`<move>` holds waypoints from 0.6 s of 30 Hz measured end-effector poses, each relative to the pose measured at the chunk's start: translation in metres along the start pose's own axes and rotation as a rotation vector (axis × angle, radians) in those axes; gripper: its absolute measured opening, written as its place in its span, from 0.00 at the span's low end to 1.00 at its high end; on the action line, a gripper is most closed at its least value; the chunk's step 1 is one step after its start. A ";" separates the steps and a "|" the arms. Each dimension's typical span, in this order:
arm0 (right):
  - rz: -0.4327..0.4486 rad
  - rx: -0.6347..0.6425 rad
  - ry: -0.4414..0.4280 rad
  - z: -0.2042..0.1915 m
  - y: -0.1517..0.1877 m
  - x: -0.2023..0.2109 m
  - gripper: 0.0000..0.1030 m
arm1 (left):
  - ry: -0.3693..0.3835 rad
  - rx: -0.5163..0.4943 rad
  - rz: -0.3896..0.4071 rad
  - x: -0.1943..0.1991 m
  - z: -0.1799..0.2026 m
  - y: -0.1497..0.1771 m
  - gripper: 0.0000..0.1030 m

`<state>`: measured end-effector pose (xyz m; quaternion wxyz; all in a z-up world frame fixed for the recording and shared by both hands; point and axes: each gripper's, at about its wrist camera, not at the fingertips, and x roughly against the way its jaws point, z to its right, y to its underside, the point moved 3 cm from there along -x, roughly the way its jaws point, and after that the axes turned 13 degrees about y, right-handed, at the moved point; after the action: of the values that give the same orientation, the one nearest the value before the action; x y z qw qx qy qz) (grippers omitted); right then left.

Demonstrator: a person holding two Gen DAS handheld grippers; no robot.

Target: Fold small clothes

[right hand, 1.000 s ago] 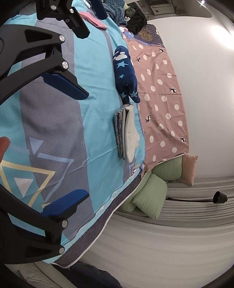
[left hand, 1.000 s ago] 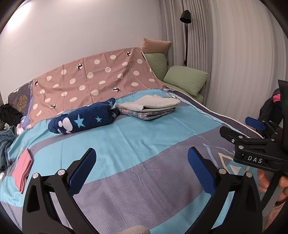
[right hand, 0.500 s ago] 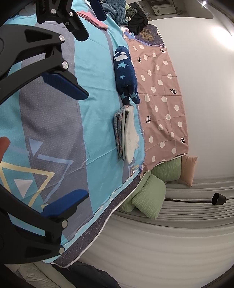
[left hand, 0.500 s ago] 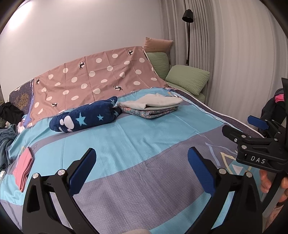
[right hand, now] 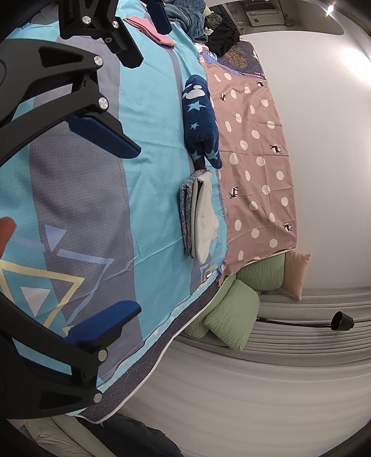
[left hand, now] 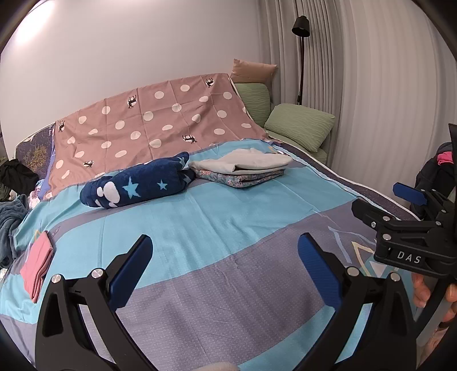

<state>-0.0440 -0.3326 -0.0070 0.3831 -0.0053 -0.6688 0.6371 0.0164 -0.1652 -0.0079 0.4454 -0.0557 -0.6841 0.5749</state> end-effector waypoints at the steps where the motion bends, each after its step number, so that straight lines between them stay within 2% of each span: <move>1: -0.001 0.000 0.000 0.000 0.000 0.000 0.98 | -0.001 0.000 0.001 0.000 0.000 0.000 0.99; 18: -0.004 0.006 -0.001 -0.002 0.000 -0.002 0.98 | -0.007 0.001 -0.001 0.000 -0.001 0.002 0.99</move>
<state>-0.0412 -0.3316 -0.0084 0.3840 -0.0024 -0.6672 0.6383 0.0162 -0.1640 -0.0093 0.4434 -0.0530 -0.6854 0.5752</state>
